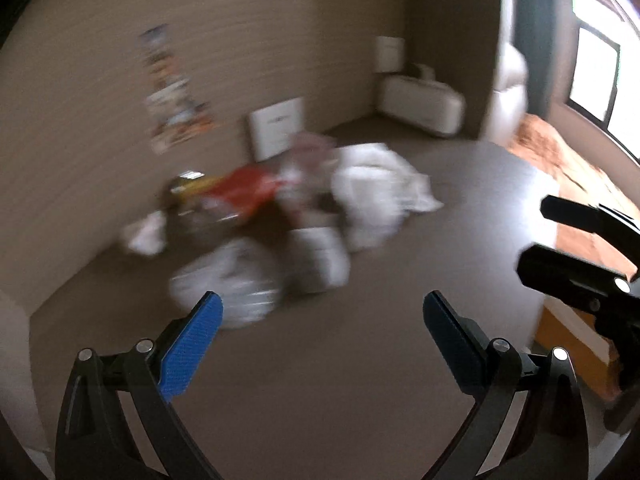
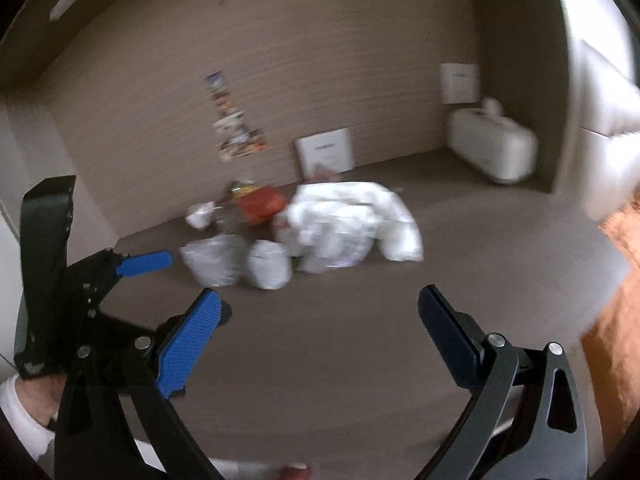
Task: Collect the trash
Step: 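Move both open tools back to the desk trash, then grasp the clear plastic bag with the left tool while the right tool grasps the grey fuzzy ball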
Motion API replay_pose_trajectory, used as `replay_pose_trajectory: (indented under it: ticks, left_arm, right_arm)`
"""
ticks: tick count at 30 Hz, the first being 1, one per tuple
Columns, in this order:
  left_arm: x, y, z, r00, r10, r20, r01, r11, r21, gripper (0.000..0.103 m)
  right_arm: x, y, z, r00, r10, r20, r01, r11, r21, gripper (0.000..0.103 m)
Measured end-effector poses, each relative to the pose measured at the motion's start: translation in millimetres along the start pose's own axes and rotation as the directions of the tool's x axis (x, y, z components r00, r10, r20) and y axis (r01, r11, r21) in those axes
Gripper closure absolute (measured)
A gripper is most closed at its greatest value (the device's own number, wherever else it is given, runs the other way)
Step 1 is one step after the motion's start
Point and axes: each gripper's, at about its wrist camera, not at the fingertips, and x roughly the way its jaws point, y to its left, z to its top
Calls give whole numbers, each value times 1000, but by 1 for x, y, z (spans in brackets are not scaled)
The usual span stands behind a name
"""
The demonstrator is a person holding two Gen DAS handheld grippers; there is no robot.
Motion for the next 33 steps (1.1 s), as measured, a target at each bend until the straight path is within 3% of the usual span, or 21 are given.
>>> replay_pose_trajectory:
  ticks: [5,10,14,21,26,28,29,31,33]
  left_arm:
    - [16,57,-4,999,31,-9,-31,999,-11,5]
    - [41,80,-1,1000,-14,-21,15,999,35,12]
    - [66,85,2,997,-63,-44,66,995,73,14]
    - [89,94,5,988,-134,-73,139,988,73,14]
    - [97,93,6,976,-196,-91,203,976,83,29]
    - [100,91,6,968,-230,-104,239,968,81,43]
    - [101,88,7,964,-240,-112,250,965,85,45]
    - [103,85,7,963,-245,-116,256,962,93,61]
    - [103,84,9,959,-262,-112,270,960,71,71]
  right_arm:
    - [52,37,10,998,2,-56,-3,1000,-29,5]
    - [87,47,13,995,-39,-90,38,999,-14,5]
    - [108,49,12,993,-33,-116,35,999,13,22]
    - [128,38,9,988,-12,-151,26,995,92,30]
    - [140,34,10,984,-5,-178,26,993,114,47]
    - [145,35,9,981,-24,-191,43,994,96,55]
    - [147,38,9,980,-42,-192,57,996,72,63]
    - [149,40,10,980,-54,-192,65,997,51,77]
    - [149,41,12,980,-56,-192,66,997,49,81]
